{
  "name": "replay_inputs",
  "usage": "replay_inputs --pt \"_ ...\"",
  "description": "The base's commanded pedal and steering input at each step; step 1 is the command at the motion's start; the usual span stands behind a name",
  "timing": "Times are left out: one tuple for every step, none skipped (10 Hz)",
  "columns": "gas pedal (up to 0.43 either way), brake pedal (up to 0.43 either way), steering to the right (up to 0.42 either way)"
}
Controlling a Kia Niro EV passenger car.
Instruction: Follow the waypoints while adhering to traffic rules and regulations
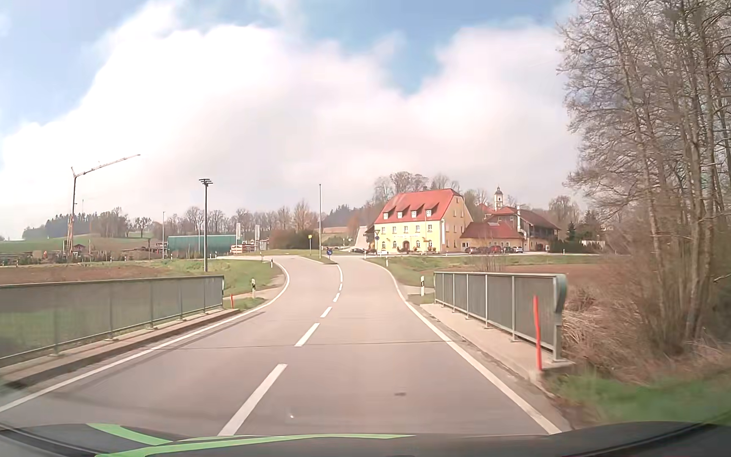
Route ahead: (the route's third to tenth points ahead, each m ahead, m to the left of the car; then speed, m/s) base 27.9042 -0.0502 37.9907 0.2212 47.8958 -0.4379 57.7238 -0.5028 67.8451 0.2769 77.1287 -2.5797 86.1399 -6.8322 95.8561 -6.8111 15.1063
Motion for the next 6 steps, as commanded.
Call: replay_inputs --pt "0.000 0.000 0.004" --pt "0.000 0.000 0.004" --pt "0.000 0.000 0.003" --pt "0.000 0.006 0.003" --pt "0.000 0.018 0.004" --pt "0.000 0.037 0.004"
